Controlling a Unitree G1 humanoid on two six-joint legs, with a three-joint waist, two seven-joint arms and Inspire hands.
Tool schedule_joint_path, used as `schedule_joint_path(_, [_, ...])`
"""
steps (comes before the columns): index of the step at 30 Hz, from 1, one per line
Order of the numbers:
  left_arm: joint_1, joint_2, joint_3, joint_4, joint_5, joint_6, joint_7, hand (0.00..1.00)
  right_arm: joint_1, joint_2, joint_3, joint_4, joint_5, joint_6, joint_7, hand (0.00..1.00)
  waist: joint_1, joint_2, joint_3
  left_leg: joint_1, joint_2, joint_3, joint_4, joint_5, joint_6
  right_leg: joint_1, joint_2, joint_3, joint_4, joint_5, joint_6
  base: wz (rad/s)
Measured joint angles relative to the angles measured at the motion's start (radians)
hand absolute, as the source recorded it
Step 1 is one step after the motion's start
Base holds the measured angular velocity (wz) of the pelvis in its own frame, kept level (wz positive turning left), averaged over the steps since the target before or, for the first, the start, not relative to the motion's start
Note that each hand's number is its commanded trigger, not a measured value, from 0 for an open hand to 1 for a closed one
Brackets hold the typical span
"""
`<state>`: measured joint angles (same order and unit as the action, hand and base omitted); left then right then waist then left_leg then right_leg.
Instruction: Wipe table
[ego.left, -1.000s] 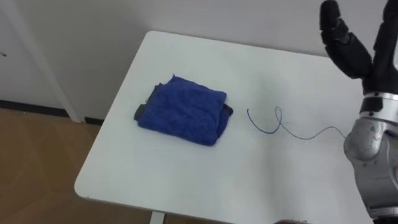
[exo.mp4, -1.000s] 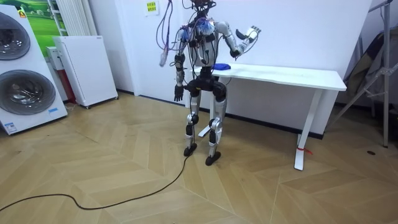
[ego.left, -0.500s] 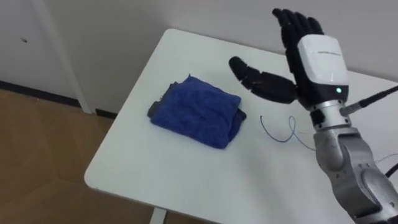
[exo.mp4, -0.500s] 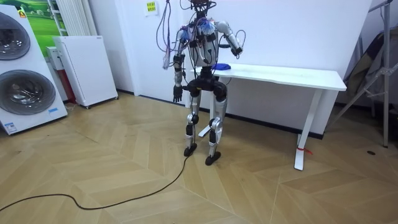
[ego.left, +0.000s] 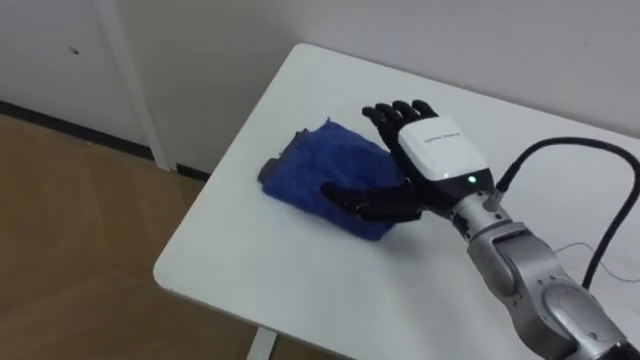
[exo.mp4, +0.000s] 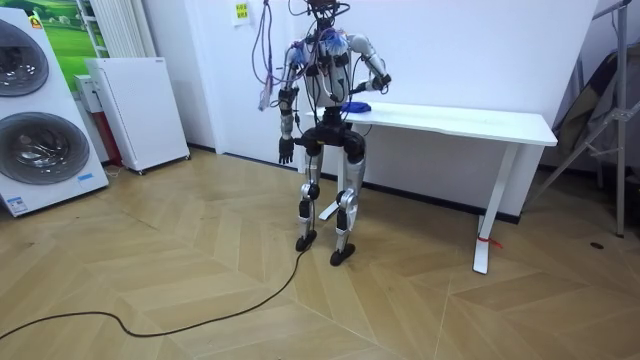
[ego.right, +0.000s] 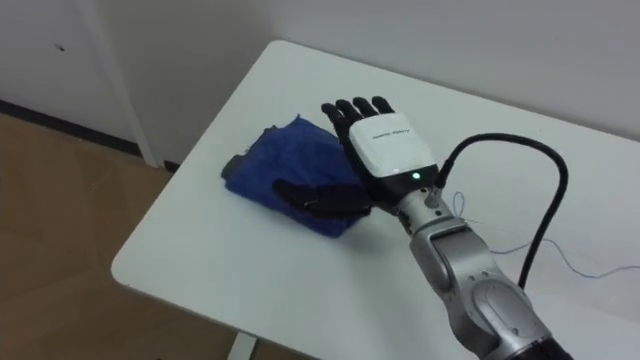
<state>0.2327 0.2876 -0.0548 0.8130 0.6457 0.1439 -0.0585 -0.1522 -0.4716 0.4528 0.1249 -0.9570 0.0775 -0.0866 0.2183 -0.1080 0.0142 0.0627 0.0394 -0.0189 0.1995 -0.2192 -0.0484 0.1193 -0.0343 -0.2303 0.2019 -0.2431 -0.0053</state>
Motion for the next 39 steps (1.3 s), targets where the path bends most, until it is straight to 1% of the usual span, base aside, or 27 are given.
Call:
schedule_joint_path(2, [0.001,0.000,0.002,-0.003,0.024,0.000,-0.003,0.00,0.003,-0.002,0.000,0.019,-0.002,0.017,0.019,0.00,0.002,0.002,0.0010,-0.003,0.000,-0.003,0.000,0.000,0.000,-0.001,-0.001,-0.013,0.000,0.000,0.000,0.02])
schedule_joint_path(5, [-0.001,0.000,0.003,-0.003,0.025,0.000,-0.004,0.00,0.002,-0.002,-0.001,0.031,-0.030,0.025,0.024,0.00,0.003,0.002,-0.0001,-0.003,0.000,-0.015,-0.001,0.000,0.000,0.003,0.000,-0.023,0.000,0.000,0.000,0.11])
schedule_joint_path(6, [-0.001,0.000,0.003,-0.003,0.025,0.000,-0.004,0.00,0.002,-0.002,-0.001,0.034,-0.030,0.023,0.024,0.00,0.005,0.002,-0.0004,-0.003,0.000,-0.016,-0.001,0.000,0.000,0.004,0.000,-0.023,0.000,0.000,0.000,0.08])
schedule_joint_path(9, [0.000,0.001,0.003,0.001,0.022,0.000,-0.005,0.00,0.002,-0.002,-0.001,0.071,-0.031,0.023,0.025,0.00,0.009,0.002,-0.0007,0.001,-0.002,-0.030,-0.002,0.000,0.000,0.014,-0.001,-0.045,0.000,0.000,0.000,0.15])
schedule_joint_path(12, [0.007,0.001,0.003,0.002,0.012,0.000,-0.008,0.00,0.002,-0.002,-0.001,0.105,-0.028,0.019,0.024,0.00,0.015,0.000,-0.0014,0.002,-0.004,-0.040,-0.002,0.000,0.000,0.020,-0.001,-0.048,0.000,0.000,0.000,0.12])
schedule_joint_path(13, [0.011,0.001,0.003,0.002,0.012,-0.001,-0.012,0.00,0.002,-0.002,-0.001,0.127,-0.028,0.016,0.024,0.00,0.012,-0.001,-0.0028,0.003,-0.005,-0.046,-0.002,0.000,0.000,0.023,-0.001,-0.048,-0.001,0.000,0.000,0.16])
schedule_joint_path(16, [0.031,0.001,0.002,0.001,0.013,-0.001,-0.021,0.00,0.000,-0.002,-0.004,0.176,-0.013,0.011,0.018,0.00,0.012,-0.004,-0.0049,0.002,-0.008,-0.064,-0.002,0.000,0.000,0.029,-0.001,-0.049,-0.001,0.000,0.000,0.16])
schedule_joint_path(18, [0.044,0.001,0.002,0.001,0.013,-0.001,-0.030,0.00,0.000,-0.002,-0.007,0.188,0.002,0.011,0.017,0.00,0.007,-0.004,-0.0049,0.003,-0.010,-0.074,-0.002,0.000,0.000,0.036,-0.001,-0.050,-0.003,0.000,0.000,0.16])
schedule_joint_path(21, [0.056,0.004,0.001,-0.003,0.016,0.000,-0.043,0.00,-0.007,-0.002,-0.011,0.232,0.013,0.007,-0.005,0.00,0.012,-0.007,-0.0076,0.003,-0.013,-0.079,-0.002,0.000,0.000,0.044,-0.004,-0.074,-0.008,0.000,0.000,0.15])
schedule_joint_path(24, [0.066,0.011,0.002,-0.009,0.018,-0.001,-0.060,0.00,-0.012,-0.002,-0.014,0.259,0.013,0.003,-0.010,0.00,0.019,-0.008,-0.0082,0.005,-0.016,-0.092,-0.003,0.001,0.001,0.045,-0.005,-0.077,-0.009,0.000,0.000,0.13])
schedule_joint_path(28, [0.072,0.018,0.002,-0.010,0.019,-0.002,-0.084,0.00,-0.036,-0.003,-0.014,0.292,0.014,-0.013,-0.027,0.00,0.029,-0.006,-0.0045,0.017,-0.017,-0.096,-0.012,0.001,0.001,0.059,-0.005,-0.079,-0.016,0.000,0.000,0.03])
schedule_joint_path(30, [0.076,0.018,0.002,-0.010,0.019,-0.002,-0.085,0.00,-0.049,-0.004,-0.019,0.296,0.014,-0.012,-0.036,0.00,0.034,-0.005,-0.0035,0.017,-0.017,-0.096,-0.012,0.001,0.001,0.058,-0.005,-0.079,-0.017,0.000,0.000,0.00])
schedule_joint_path(31, [0.076,0.018,0.002,-0.011,0.019,-0.002,-0.087,0.00,-0.063,-0.004,-0.019,0.296,0.014,-0.013,-0.049,0.00,0.033,-0.005,-0.0016,0.015,-0.017,-0.096,-0.013,0.001,0.001,0.056,-0.006,-0.079,-0.017,0.000,0.000,0.00])
schedule_joint_path(39, [0.086,0.018,0.002,-0.013,0.019,0.001,-0.094,0.00,-0.114,-0.003,-0.018,0.311,0.020,-0.014,-0.141,0.00,0.040,-0.004,-0.0009,0.017,-0.020,-0.099,-0.013,0.001,0.001,0.056,-0.007,-0.077,-0.017,0.000,0.001,0.00])
